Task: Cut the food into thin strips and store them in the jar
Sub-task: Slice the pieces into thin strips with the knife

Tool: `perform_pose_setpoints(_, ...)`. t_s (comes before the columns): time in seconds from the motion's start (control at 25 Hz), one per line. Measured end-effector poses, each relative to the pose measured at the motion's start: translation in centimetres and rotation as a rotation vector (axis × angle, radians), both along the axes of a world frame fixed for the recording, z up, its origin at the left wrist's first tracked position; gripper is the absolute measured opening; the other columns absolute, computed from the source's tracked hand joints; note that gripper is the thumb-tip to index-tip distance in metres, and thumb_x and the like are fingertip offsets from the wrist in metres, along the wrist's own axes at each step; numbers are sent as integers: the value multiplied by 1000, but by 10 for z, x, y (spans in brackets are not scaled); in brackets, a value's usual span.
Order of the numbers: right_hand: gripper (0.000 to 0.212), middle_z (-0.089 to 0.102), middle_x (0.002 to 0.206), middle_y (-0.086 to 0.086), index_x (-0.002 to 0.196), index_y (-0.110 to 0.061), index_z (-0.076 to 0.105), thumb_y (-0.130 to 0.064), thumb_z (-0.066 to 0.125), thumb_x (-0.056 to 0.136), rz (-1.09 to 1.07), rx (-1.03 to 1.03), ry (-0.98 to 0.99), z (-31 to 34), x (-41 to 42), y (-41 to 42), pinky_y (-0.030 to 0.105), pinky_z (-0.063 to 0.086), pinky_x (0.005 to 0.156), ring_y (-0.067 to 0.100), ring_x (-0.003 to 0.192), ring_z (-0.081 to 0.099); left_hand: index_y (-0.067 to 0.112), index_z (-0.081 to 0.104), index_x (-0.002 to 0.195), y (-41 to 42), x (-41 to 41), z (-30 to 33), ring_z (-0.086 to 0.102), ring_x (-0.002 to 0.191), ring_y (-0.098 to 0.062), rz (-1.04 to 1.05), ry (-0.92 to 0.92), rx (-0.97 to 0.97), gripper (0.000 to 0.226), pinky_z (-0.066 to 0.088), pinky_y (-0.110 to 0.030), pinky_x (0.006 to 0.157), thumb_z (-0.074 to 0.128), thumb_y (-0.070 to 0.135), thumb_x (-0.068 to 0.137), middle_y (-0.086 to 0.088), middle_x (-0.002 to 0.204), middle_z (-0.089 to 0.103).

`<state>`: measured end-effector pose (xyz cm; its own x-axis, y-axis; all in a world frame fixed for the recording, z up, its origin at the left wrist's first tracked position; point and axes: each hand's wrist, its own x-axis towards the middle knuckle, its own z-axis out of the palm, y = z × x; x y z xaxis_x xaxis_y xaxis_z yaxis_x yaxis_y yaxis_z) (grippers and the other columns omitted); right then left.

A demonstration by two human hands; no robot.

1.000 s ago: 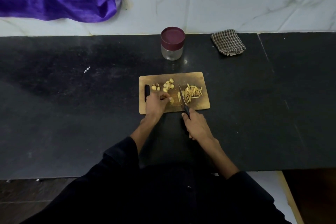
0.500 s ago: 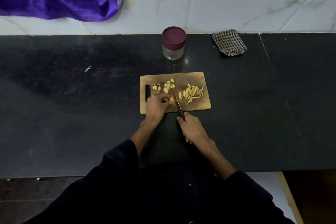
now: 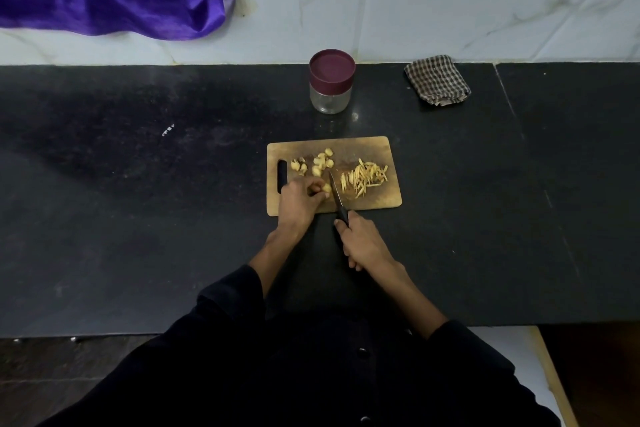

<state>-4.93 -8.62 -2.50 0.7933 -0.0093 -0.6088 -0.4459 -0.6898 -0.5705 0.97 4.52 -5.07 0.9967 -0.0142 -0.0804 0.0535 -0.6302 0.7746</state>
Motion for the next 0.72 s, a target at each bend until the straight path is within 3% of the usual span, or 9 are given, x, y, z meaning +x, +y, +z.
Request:
perform_pose_setpoints(0.2, 28, 66, 85, 14, 114, -10, 48, -34, 38, 105, -13, -21, -61, -1, -1, -2, 31, 49, 40, 22, 50, 63, 12, 71, 107, -2, 1, -1, 63, 90, -9, 18, -25, -19, 22, 51, -21, 82, 68, 15, 86, -2, 103, 69)
perform_pose_setpoints(0.32, 29, 66, 92, 15, 112, -9, 50, -35, 40, 105, 9, -80, -128, -2, 0, 0, 47, 58, 65, 32, 73, 69, 11, 72, 104, -4, 0, 0, 59, 85, -6, 41, -42, 5, 19, 46, -14, 77, 68, 12, 85, -1, 101, 68)
perform_pose_setpoints(0.4, 30, 65, 98, 15, 115, -8, 50, -35, 40, 104, 37, -102, -119, -2, 0, 2, 50, 58, 74, 35, 84, 69, 11, 73, 102, -4, -1, -2, 58, 83, -3, 41, -54, 24, 18, 40, -4, 72, 68, 11, 85, 0, 100, 68)
perform_pose_setpoints(0.64, 27, 65, 94, 14, 109, -10, 48, -35, 39, 105, 47, -132, -103, -2, 5, 3, 44, 56, 59, 28, 67, 66, 11, 74, 100, -4, 1, -5, 59, 83, -4, 50, -48, 18, 17, 39, -4, 73, 70, 12, 83, -2, 99, 70)
perform_pose_setpoints(0.72, 24, 63, 93, 13, 107, -13, 46, -35, 38, 105, 48, -135, -87, -1, 7, 4, 38, 54, 52, 26, 60, 66, 11, 74, 99, -4, 1, -4, 59, 85, -6, 49, -56, 25, 17, 42, -11, 77, 71, 11, 82, -3, 100, 70)
